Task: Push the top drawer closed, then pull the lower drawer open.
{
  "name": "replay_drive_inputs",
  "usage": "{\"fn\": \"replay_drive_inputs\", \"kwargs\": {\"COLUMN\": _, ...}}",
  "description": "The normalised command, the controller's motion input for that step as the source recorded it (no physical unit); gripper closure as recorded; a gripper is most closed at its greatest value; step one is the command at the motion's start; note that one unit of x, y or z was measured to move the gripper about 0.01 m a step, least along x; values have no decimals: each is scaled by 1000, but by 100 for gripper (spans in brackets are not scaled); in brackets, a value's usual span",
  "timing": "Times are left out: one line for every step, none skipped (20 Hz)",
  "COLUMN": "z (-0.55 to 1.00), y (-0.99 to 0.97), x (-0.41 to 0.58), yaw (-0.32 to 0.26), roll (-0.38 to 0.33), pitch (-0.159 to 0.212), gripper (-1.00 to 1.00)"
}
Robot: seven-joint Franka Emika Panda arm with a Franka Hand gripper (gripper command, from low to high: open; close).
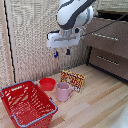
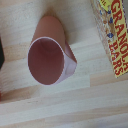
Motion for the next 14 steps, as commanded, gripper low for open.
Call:
{"fn": "replay_drive_inputs", "kwargs": {"z": 0, "y": 314, "x": -197, "yaw": 13, "roll": -14, "pitch": -41, "gripper": -100}}
{"fn": "replay_drive_inputs", "kwargs": {"z": 337, "y": -9, "x": -271, "yaw": 185, "roll": -273, "pitch": 0, "gripper": -100}}
{"fn": "replay_drive_inputs", "kwargs": {"z": 337, "y": -9, "x": -271, "yaw": 185, "roll": -273, "pitch": 0, "gripper": -100}}
{"fn": "replay_drive_inputs", "kwargs": {"z": 314, "y": -23, "x": -271, "yaw": 184, "roll": -281, "pitch": 0, "gripper": -100}}
{"fn": "replay_drive_inputs", "kwargs": {"z": 303, "y": -26, "x": -266, "yaw": 184, "roll": -285, "pitch": 0, "gripper": -100}}
{"fn": "replay_drive_inputs", "kwargs": {"z": 289, "y": -31, "x": -257, "yaw": 182, "roll": -289, "pitch": 0, "gripper": -100}}
{"fn": "replay_drive_inputs", "kwargs": {"z": 274, "y": -29, "x": -243, "yaw": 180, "roll": -294, "pitch": 0, "gripper": -100}}
{"fn": "replay_drive_inputs", "kwargs": {"z": 274, "y": -20, "x": -229, "yaw": 176, "roll": -297, "pitch": 0, "gripper": -100}}
{"fn": "replay_drive_inputs", "kwargs": {"z": 274, "y": -14, "x": -220, "yaw": 174, "roll": -298, "pitch": 0, "gripper": -100}}
{"fn": "replay_drive_inputs", "kwargs": {"z": 257, "y": -11, "x": -203, "yaw": 171, "roll": -303, "pitch": 0, "gripper": -100}}
{"fn": "replay_drive_inputs", "kwargs": {"z": 251, "y": -9, "x": -183, "yaw": 167, "roll": -306, "pitch": 0, "gripper": -100}}
{"fn": "replay_drive_inputs", "kwargs": {"z": 237, "y": -11, "x": -177, "yaw": 167, "roll": -311, "pitch": 0, "gripper": -100}}
{"fn": "replay_drive_inputs", "kwargs": {"z": 220, "y": -17, "x": -171, "yaw": 166, "roll": -313, "pitch": 0, "gripper": -100}}
{"fn": "replay_drive_inputs", "kwargs": {"z": 200, "y": -23, "x": -166, "yaw": 165, "roll": -318, "pitch": 0, "gripper": -100}}
